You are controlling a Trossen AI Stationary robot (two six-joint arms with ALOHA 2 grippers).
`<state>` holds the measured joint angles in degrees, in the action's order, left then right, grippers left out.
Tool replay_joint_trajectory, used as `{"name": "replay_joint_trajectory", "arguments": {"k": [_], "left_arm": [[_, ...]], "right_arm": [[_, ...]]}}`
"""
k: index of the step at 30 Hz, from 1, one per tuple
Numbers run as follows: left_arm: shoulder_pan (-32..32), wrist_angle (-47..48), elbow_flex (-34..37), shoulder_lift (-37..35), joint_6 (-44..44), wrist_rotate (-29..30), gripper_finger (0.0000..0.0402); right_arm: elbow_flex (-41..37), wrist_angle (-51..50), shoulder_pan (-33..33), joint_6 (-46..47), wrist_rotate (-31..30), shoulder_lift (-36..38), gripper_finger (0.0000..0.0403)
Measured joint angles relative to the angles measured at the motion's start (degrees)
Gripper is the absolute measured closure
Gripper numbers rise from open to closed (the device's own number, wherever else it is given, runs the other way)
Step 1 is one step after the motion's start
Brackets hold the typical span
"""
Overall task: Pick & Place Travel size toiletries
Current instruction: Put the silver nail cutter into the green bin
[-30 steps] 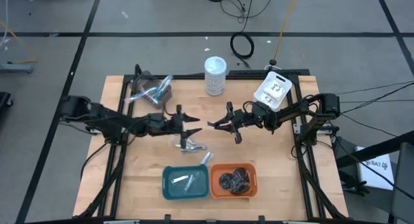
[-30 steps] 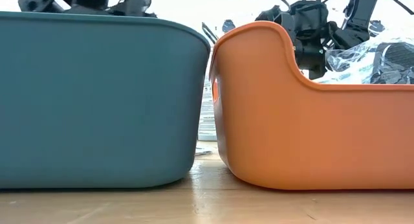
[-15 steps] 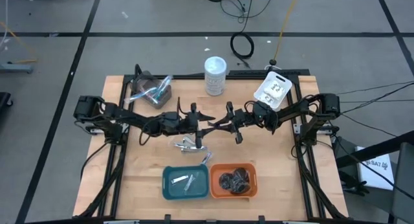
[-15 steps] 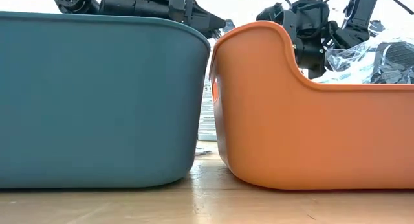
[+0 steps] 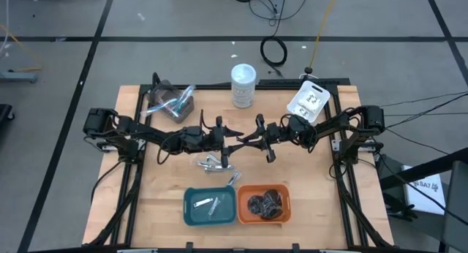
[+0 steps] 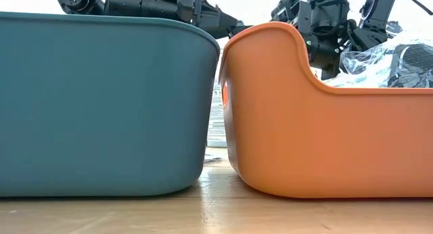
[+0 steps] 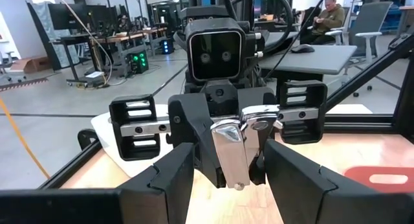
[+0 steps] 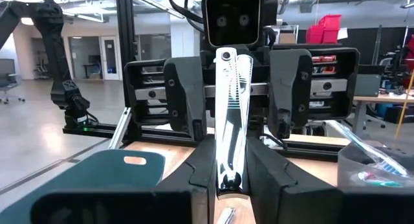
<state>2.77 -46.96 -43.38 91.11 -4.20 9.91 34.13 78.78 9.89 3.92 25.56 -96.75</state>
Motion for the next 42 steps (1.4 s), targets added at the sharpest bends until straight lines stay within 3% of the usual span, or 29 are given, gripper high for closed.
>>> {"name": "replay_joint_trajectory", "arguments": {"k": [5,13,25,29,34,42], "left_arm": [[0.01,-0.28,0.03,0.00,-0.03,-0.12,0.0237],[0.00,-1.90,0.05,-0.04,-0.19,-5.09,0.0351],[-0.01,-2.03,0.05,-0.04,0.18,-4.56,0.0346],[-0.01,-2.63,0.05,-0.04,-0.07,-3.58,0.0352],[-0.01,-1.84,0.08,-0.74,-1.21,-3.59,0.0400],[1.08,5.42,0.09,-7.20,-1.06,-3.46,0.0401]], "right_arm": [[0.00,-0.02,0.00,0.00,-0.04,0.00,0.0358],[0.02,-0.94,-0.07,-0.28,0.85,0.00,0.0358],[0.04,-0.96,-0.04,-0.17,0.32,0.00,0.0357],[0.07,-1.14,-0.01,0.21,-0.64,0.02,0.0311],[0.07,-2.96,0.06,2.82,-0.48,0.02,0.0240],[0.05,-12.50,1.03,2.95,0.09,3.17,0.0178]]}}
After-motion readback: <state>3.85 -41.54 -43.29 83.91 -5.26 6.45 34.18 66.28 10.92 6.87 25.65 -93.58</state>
